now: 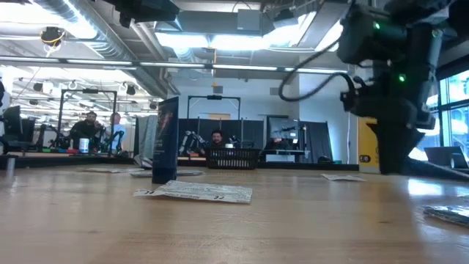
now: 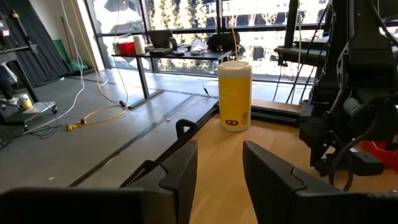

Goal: Pick & Place Travel size toiletries
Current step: Put the blue shave butter into the red bin

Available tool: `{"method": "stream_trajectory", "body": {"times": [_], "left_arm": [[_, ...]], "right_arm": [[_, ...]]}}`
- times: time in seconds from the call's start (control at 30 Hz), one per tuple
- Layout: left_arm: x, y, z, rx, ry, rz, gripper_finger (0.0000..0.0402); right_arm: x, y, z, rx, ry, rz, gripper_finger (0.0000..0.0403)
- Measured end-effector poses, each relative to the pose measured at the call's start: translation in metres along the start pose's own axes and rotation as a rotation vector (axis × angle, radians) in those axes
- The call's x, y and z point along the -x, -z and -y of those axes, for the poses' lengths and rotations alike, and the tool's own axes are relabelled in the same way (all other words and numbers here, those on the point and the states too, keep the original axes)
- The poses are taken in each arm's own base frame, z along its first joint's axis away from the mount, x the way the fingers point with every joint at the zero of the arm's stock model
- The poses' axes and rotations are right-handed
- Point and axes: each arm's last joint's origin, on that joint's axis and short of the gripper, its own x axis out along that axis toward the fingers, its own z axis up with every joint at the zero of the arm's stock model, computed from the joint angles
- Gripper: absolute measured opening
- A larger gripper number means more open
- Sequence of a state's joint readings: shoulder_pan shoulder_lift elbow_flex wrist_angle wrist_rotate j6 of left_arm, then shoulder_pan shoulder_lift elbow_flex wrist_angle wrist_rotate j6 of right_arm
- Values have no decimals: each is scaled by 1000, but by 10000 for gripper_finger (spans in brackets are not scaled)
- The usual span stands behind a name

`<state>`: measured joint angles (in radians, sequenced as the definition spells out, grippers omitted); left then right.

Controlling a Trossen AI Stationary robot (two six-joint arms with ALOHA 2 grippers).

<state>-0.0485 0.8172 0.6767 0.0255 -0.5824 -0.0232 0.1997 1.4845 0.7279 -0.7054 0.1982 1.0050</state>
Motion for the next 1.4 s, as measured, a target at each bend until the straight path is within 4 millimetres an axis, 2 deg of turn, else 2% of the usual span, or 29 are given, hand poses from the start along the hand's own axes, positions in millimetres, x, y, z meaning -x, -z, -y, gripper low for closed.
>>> {"method": "stream_trajectory", "body": {"times": [0.17,0.3,0.4,0.5,0.7,0.8,0.9,1.07,1.27,1.4], "left_arm": [[0,0,0,0,0,0,124],[0,0,0,0,0,0,123],[0,0,0,0,0,0,125],[0,0,0,0,0,0,124],[0,0,0,0,-1,0,124],[0,0,0,0,0,0,125],[0,0,0,0,0,0,123],[0,0,0,0,0,0,124],[0,0,0,0,0,0,123],[0,0,0,0,0,0,123]], "right_arm": [[13,-6,-5,5,8,4,128],[23,-12,-10,19,-1,14,154],[33,-18,-16,39,-21,36,158],[45,-22,-25,64,-56,58,133],[62,-19,-37,108,-97,77,52],[62,-15,-35,115,-53,76,20],[62,-14,-27,70,47,103,11],[62,-16,-26,85,55,110,51],[60,-17,-28,101,46,127,151],[49,-14,-27,95,15,116,216]]}}
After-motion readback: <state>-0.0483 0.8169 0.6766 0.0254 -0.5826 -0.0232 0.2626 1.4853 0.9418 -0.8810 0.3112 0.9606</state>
